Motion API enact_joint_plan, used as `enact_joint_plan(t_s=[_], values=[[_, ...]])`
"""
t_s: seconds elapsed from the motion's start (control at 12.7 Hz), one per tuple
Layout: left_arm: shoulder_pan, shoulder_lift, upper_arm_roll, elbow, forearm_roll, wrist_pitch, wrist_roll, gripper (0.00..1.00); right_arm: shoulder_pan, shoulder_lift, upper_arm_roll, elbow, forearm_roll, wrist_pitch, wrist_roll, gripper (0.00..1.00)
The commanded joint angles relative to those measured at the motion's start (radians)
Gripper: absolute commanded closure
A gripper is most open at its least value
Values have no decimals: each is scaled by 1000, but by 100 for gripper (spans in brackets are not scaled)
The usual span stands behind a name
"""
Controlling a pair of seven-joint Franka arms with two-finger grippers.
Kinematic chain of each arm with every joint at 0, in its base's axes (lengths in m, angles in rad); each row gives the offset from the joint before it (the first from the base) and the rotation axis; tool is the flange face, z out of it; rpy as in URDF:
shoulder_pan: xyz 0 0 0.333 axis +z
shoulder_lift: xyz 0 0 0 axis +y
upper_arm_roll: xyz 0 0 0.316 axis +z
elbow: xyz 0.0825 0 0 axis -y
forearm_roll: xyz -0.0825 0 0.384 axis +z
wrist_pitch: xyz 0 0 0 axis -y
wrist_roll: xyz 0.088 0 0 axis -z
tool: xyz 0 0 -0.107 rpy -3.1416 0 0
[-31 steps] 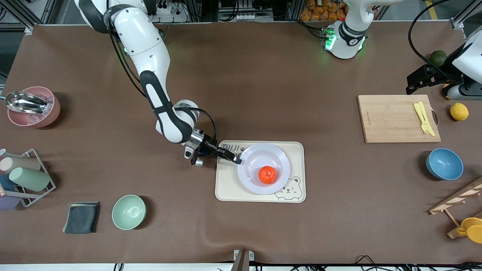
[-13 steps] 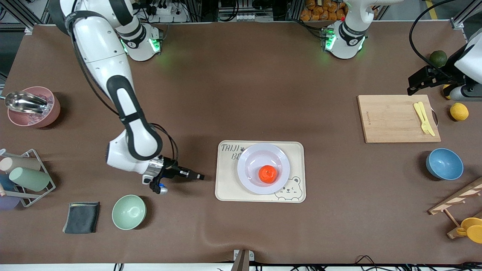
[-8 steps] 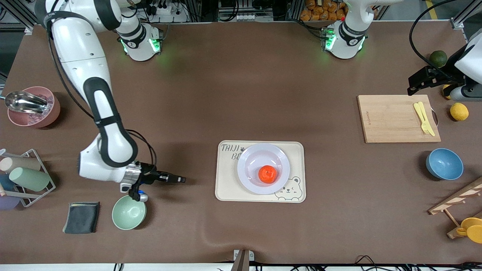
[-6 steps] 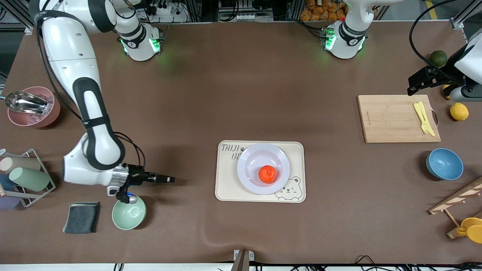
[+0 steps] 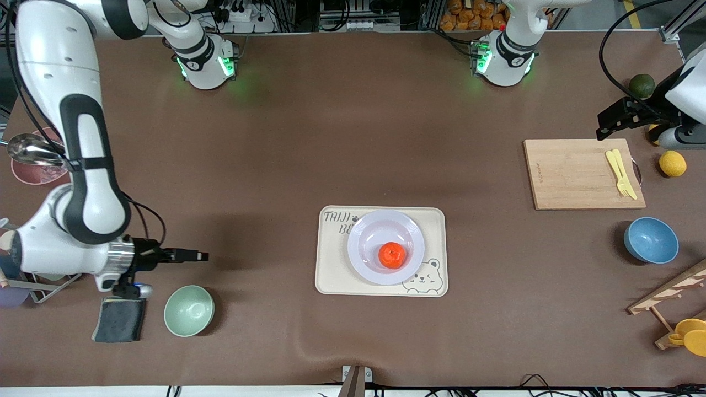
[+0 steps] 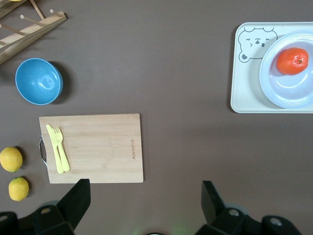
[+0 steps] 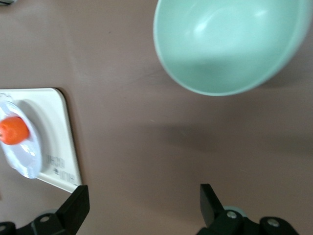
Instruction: Place orange and plate with both arms
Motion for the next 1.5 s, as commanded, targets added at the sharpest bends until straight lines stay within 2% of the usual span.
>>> enact_joint_plan(t_s=[0.0,0.16,0.24,0.39,0.63,0.79,0.95,1.18,1.42], values=[[4,-1,-3,7,-5,-8,-18,0,-39,-107,15,-29,-157,-25,8,0],[2,-2,-8,9,-5,-8,-35,0,-43,-182,17,-21,-304,-77,7,0],[2,-2,-8,7,-5,-8,-38,0,-46,-223,17,-21,-345,-97,9,0],[2,-4,-9,9,-5,-8,-38,0,-66,-299,15,-20,-369,-160,14,0],[2,-4,-11,12,-5,-8,-30,0,-65,-411,-3,-20,-490,-214,18,0],[2,-4,-11,12,-5,-8,-29,0,-82,-460,-8,-20,-506,-274,15,0],[4,-2,-11,12,-5,-8,-24,0,-82,-510,-8,-29,-511,-269,15,0],[4,-1,-9,10,-5,-8,-33,0,-83,-532,-8,-46,-537,-237,15,0],[4,-1,-9,7,-5,-8,-33,0,-85,-633,-5,-205,-537,-144,14,0]])
